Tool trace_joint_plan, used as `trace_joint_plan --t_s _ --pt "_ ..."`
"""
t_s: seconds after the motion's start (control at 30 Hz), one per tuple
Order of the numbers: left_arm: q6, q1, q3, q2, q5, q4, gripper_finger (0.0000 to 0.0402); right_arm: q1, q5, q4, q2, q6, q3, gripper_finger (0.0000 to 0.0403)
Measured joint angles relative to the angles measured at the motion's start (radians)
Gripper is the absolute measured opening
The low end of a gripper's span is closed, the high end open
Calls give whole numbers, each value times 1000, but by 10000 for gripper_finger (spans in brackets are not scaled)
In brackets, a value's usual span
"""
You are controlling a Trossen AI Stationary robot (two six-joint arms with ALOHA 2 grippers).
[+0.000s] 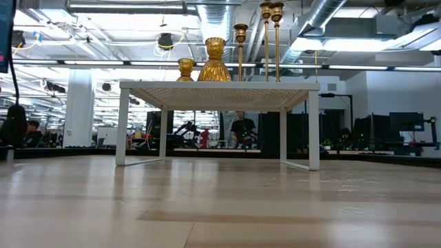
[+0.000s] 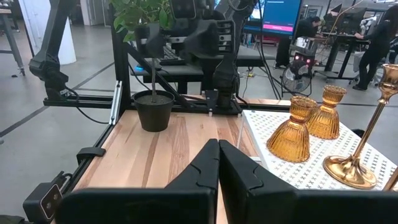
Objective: Pick & Place candle stick holders
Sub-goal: Return to Home Position
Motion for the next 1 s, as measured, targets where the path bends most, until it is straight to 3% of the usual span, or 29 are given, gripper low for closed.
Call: trace_joint_plan --t_s 1.0 --pt "-2 2 0 -2 -1 10 282 0 0 0 0 0 0 0"
